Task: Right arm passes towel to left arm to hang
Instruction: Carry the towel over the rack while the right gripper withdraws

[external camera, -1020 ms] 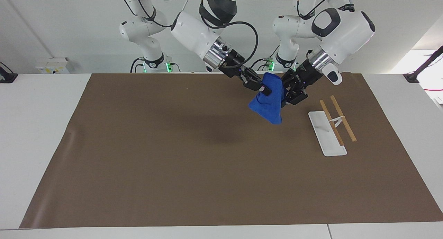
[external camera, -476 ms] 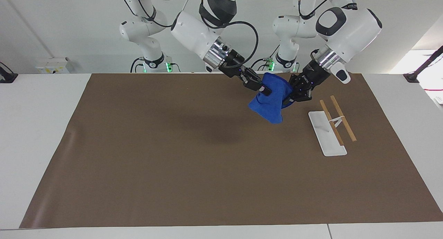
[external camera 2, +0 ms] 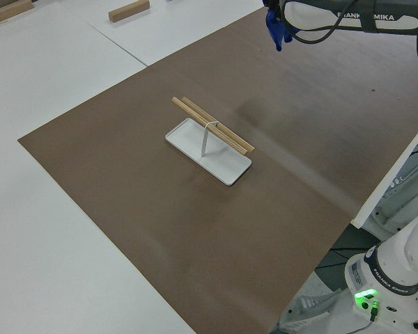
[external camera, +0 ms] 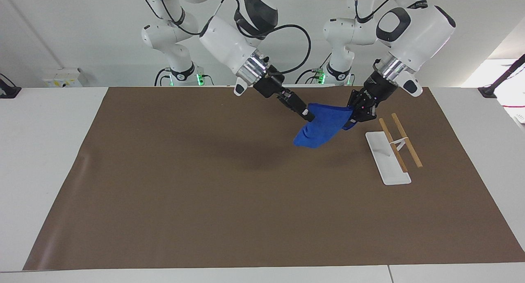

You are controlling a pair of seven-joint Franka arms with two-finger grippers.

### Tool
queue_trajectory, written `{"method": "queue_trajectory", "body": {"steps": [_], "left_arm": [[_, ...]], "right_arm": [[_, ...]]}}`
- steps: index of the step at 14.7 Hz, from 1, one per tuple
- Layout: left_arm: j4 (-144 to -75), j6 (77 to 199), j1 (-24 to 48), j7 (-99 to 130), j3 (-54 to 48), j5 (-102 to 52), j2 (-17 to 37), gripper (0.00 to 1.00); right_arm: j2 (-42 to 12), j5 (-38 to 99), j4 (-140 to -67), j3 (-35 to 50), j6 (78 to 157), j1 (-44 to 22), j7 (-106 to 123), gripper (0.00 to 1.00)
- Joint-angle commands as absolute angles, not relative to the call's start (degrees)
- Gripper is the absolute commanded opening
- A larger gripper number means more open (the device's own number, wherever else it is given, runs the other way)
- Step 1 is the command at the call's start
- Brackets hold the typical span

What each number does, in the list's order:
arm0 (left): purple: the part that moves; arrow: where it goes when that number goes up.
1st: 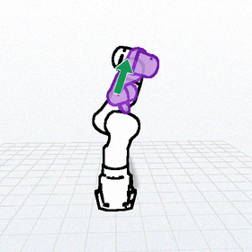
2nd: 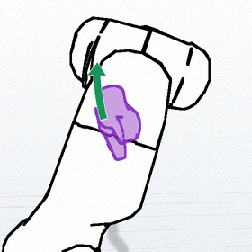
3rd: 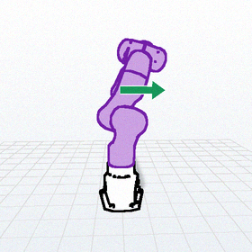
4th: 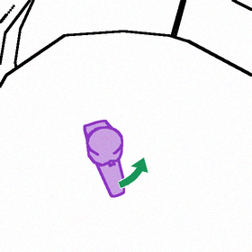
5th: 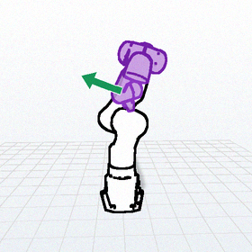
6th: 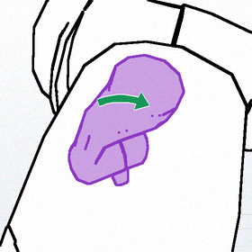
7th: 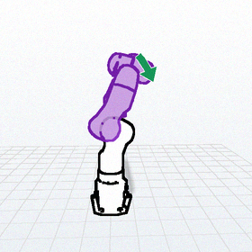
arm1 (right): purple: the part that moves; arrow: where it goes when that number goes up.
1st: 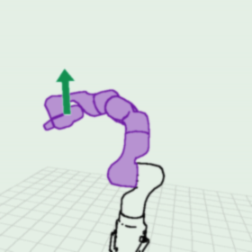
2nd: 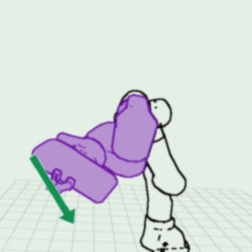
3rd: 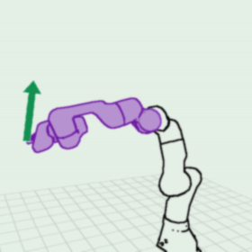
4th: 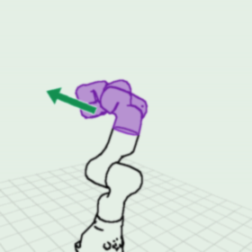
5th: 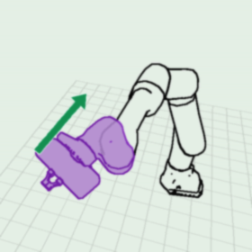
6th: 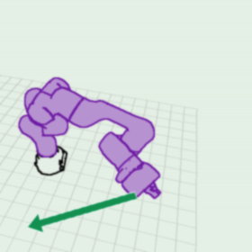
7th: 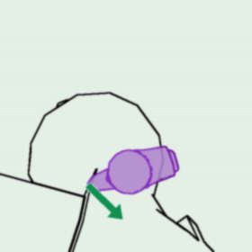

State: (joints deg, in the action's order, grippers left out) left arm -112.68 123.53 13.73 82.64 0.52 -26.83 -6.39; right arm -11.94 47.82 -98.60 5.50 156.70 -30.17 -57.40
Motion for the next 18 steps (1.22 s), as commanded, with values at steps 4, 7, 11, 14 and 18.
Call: {"method": "queue_trajectory", "body": {"steps": [4,7,11,14,18], "left_arm": [[-113.82,128.93,13.71,80.69,0.35,-6.27,-6.59,0.00],[-114.08,128.67,13.36,74.91,0.44,-0.36,-6.77,0.00],[-116.63,128.76,10.29,67.16,0.44,0.88,-7.73,0.00],[-118.47,129.55,5.38,66.45,0.44,0.88,-8.61,0.00],[-119.26,130.52,-0.95,60.84,0.44,0.88,-8.88,0.00]], "right_arm": [[-8.44,28.42,-104.41,5.80,141.28,-16.64,-35.55,1.00],[-7.74,17.62,-103.54,5.89,129.24,-7.68,-26.66,1.00],[-7.21,1.97,-99.24,5.80,114.99,-1.59,-10.75,1.00],[-5.98,-2.01,-92.83,5.63,102.79,0.35,-9.67,1.00],[-2.55,-3.08,-88.17,4.40,91.96,1.84,-7.40,1.00]]}}
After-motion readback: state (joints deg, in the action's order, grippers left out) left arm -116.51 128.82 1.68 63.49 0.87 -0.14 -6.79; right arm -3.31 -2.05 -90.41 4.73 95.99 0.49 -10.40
